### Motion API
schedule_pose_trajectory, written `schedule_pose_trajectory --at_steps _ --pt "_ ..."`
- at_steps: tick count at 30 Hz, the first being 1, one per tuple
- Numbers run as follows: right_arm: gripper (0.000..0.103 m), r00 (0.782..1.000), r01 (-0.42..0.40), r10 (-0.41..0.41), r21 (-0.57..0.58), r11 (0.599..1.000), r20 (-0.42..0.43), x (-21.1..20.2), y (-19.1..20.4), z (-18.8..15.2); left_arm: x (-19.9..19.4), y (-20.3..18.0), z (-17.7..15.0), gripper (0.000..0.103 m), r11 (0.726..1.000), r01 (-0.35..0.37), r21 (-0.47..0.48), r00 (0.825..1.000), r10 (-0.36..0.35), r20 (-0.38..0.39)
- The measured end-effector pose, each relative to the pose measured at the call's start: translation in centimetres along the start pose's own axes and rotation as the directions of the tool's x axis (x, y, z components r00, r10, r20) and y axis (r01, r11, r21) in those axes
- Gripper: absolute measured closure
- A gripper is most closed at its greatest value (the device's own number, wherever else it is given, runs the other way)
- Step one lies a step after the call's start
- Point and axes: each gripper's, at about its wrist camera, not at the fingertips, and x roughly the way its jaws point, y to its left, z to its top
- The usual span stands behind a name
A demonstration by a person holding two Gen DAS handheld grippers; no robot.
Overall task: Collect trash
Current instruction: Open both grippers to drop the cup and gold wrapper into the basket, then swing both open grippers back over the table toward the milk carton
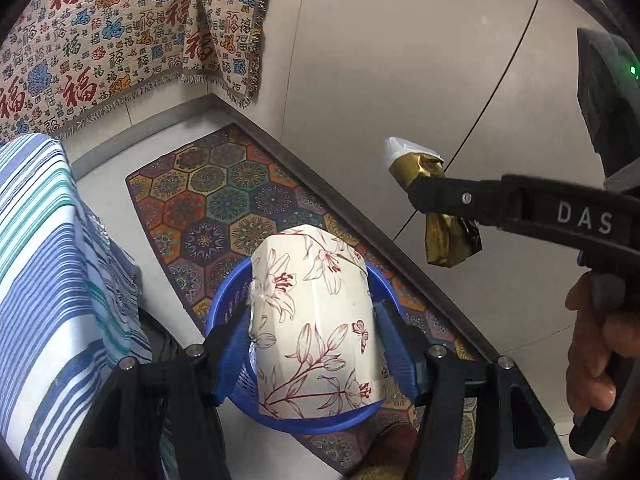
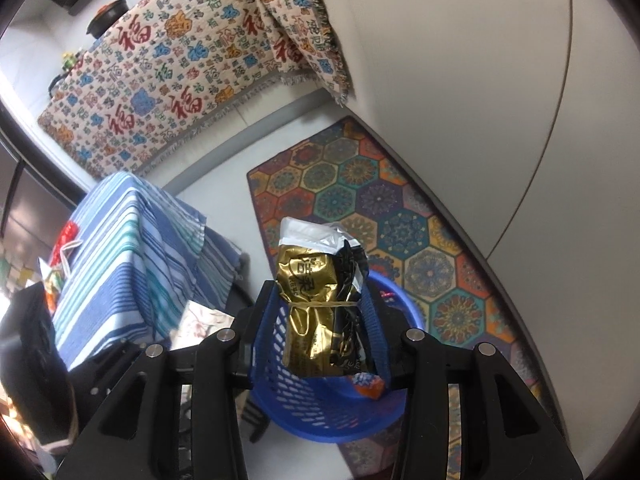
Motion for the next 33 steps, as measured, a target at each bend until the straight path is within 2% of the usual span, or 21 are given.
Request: schedule_pose_trajectory --at_steps 1,4,9,13,17,22,25,29,33 --pt "0.055 1.0 0.0 0.0 0.003 1.0 0.002 0.1 0.0 0.0 0.4 0.0 0.0 0.036 1.0 -0.001 0.009 1.0 0.001 -0.001" --pt "0.043 1.0 0.003 -0.004 0.018 1.0 0.013 0.0 -0.3 0.0 1.5 -0.3 -0.2 0.032 1.0 -0.005 0.015 1.0 0.005 -0.014" --pt "0.04 0.999 0.006 -0.008 0.039 0.999 0.046 -0.9 -0.7 0.3 2.7 0.4 0.3 0.029 1.0 -0.005 -0.03 1.0 0.004 -0.021" --pt "0.033 0.997 0.021 -0.023 0.032 0.999 0.073 -1.7 -0.6 0.4 1.8 0.3 0.1 0.029 0.999 0.001 -0.038 1.0 -0.002 -0.006" --pt "0.017 0.993 0.084 -0.083 -0.008 0.996 0.088 -2.1 0.3 0.5 -1.6 -0.3 -0.9 0.029 0.999 0.025 -0.037 0.999 -0.023 0.035" --pt "0.013 0.983 0.15 -0.14 -0.083 0.985 0.121 -2.6 2.7 0.5 -8.4 -0.2 -3.3 0.029 0.998 0.03 -0.063 0.997 -0.025 0.077" --pt "0.012 0.977 0.17 -0.147 -0.147 0.974 0.152 -3.0 5.2 0.2 -12.8 1.1 -5.6 0.029 0.997 -0.01 -0.073 0.995 0.017 0.101" --pt "0.012 0.979 0.142 -0.099 -0.25 0.958 0.176 -3.3 10.2 -1.1 -17.7 4.8 -9.5 0.029 0.988 -0.091 -0.125 0.989 0.105 0.108" --pt "0.011 0.988 0.045 0.015 -0.38 0.924 0.153 -2.9 17.6 -4.0 -21.9 9.8 -12.6 0.029 0.956 -0.228 -0.186 0.962 0.251 0.107"
